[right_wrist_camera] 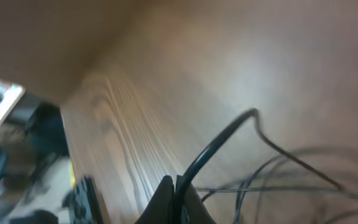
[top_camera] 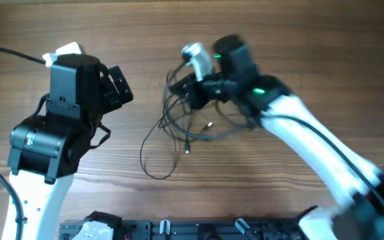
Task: Untangle cables
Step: 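Pull the right gripper away to the right, drawing a cable out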
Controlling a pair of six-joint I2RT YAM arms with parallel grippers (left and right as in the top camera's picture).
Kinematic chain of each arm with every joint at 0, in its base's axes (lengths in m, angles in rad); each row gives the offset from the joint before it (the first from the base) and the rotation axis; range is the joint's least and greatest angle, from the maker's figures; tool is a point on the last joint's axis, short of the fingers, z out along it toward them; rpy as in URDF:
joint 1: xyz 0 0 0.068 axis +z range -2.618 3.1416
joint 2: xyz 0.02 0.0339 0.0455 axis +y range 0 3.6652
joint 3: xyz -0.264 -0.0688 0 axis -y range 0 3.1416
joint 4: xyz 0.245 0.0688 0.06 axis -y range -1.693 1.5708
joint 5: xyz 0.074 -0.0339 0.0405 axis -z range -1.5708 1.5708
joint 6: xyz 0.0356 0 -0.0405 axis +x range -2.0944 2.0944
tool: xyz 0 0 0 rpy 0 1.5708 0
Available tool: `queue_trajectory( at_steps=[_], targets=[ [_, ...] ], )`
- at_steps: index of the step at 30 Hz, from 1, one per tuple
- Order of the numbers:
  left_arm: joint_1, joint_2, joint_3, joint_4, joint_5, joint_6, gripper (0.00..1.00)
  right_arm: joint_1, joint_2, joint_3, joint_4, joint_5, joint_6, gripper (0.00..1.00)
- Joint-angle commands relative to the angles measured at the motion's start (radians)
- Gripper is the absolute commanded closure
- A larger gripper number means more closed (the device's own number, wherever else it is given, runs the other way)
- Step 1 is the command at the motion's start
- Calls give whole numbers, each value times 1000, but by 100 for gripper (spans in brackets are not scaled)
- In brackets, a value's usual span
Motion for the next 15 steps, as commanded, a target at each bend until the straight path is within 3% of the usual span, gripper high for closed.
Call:
queue_trajectory(
  at_steps=[1, 9, 15],
  targets=[
    [5, -6, 3, 2, 4, -5, 0, -33, -218, 15, 0, 183, 5, 96],
    [5, -6, 3, 2, 4, -5, 0, -84, -580, 16, 95, 484, 2, 96],
    [5, -6, 3, 2, 4, -5, 0, -84, -668, 17, 181, 783, -77, 96]
  ],
)
